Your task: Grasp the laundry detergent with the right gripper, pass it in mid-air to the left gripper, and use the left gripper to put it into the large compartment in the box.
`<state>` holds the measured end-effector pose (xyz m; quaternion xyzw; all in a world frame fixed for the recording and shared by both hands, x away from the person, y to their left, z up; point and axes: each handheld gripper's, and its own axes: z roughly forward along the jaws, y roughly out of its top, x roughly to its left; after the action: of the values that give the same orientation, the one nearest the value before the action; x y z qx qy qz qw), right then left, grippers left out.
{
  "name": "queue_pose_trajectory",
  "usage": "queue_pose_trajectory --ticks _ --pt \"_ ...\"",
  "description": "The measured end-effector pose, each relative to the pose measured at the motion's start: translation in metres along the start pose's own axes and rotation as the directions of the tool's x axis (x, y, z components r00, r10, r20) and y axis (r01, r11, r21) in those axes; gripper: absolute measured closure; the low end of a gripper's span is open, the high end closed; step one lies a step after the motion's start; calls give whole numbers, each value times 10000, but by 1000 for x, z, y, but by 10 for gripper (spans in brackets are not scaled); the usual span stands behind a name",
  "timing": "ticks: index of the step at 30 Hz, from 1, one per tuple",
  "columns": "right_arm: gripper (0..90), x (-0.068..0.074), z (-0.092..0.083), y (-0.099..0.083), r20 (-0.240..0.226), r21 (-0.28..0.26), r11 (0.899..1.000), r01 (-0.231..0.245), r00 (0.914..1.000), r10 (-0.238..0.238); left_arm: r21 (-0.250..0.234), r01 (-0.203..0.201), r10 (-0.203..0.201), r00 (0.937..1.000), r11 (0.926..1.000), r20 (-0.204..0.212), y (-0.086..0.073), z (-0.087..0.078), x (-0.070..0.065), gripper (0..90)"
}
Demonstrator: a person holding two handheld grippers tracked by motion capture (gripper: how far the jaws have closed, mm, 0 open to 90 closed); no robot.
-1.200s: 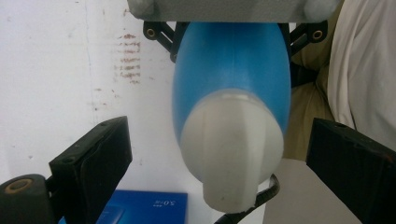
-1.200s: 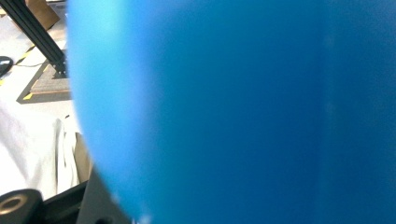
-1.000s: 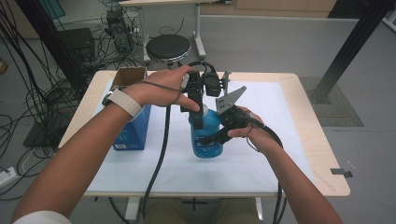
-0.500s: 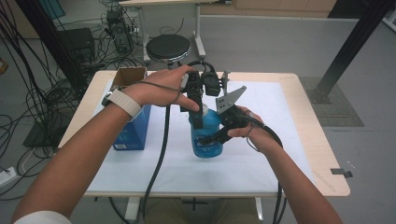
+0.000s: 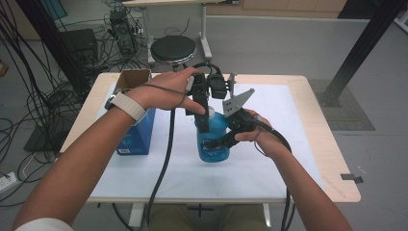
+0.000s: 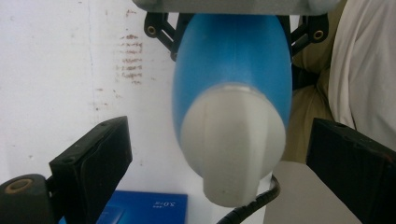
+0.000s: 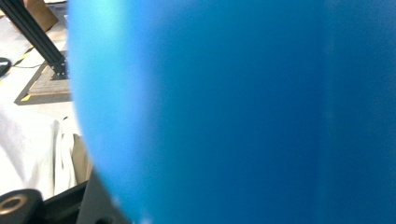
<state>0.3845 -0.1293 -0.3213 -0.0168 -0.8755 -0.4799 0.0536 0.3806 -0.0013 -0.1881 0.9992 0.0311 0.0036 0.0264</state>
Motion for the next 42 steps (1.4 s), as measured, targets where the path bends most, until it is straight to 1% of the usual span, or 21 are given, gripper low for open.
queue_pose_trajectory --ticks 12,22,37,42 --pt "433 1 0 0 -45 72 10000 -44 10000 45 -45 -32 31 10000 10000 -50 0 0 -1 74" --pt "433 0 0 0 -49 12 10000 -35 10000 35 -83 19 -19 10000 10000 -17 -1 1 0 74" --pt "433 0 1 -1 -60 116 9999 -8 10000 9 -101 70 -70 10000 9999 18 -2 1 0 74" --pt "433 0 1 0 -72 77 10000 -10 10000 11 -115 84 -84 10000 9999 0 -3 1 0 74"
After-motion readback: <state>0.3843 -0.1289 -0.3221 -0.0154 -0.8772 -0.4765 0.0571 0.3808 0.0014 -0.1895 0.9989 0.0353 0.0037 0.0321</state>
